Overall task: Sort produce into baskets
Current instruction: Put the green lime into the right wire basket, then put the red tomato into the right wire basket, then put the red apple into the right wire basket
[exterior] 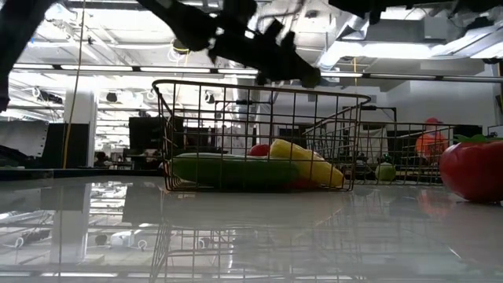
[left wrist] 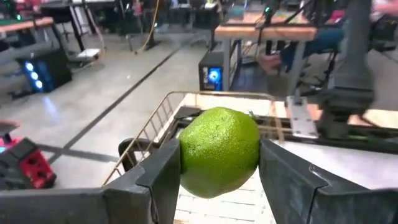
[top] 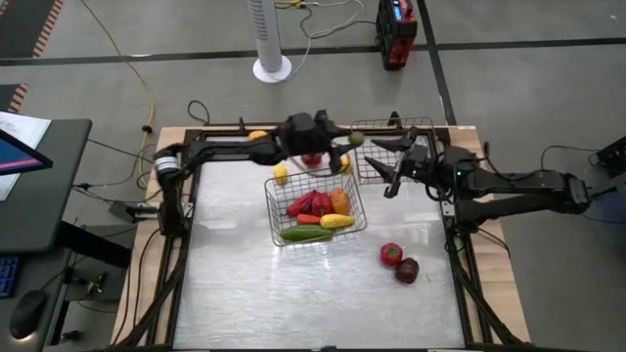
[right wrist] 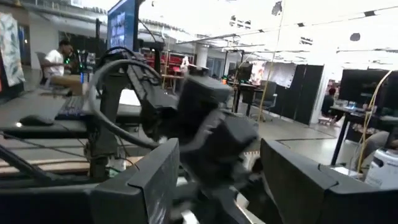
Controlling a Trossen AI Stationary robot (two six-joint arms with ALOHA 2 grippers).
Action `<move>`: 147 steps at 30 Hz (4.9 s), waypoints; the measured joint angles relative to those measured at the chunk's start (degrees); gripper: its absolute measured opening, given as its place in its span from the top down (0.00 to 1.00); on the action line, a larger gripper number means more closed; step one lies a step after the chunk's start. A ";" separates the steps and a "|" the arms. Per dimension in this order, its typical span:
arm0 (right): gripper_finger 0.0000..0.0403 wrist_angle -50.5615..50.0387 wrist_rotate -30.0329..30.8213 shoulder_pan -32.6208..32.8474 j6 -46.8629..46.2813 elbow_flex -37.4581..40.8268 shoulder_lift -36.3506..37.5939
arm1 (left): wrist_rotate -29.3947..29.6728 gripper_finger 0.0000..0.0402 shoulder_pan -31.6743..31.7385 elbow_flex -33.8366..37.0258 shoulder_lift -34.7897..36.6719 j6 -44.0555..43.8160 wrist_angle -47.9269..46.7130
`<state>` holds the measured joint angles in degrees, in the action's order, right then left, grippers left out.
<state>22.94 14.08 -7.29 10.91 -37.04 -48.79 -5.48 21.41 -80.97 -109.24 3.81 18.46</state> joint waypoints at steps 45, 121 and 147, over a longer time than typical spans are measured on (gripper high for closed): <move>0.37 -33.33 17.39 17.86 -22.07 -9.02 -8.76 | 8.96 0.37 -14.36 34.46 54.73 12.58 -13.92; 0.13 -92.29 13.58 11.07 -62.97 -24.57 -21.27 | 10.89 0.37 -14.36 39.09 66.52 14.63 -20.93; 0.02 -82.12 2.08 -16.57 -35.15 -26.97 -24.54 | 12.66 0.37 -14.36 39.08 66.55 16.14 -22.66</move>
<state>-59.19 16.16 -23.86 -24.24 -64.01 -73.33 7.18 7.05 -41.89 -42.70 19.94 -4.20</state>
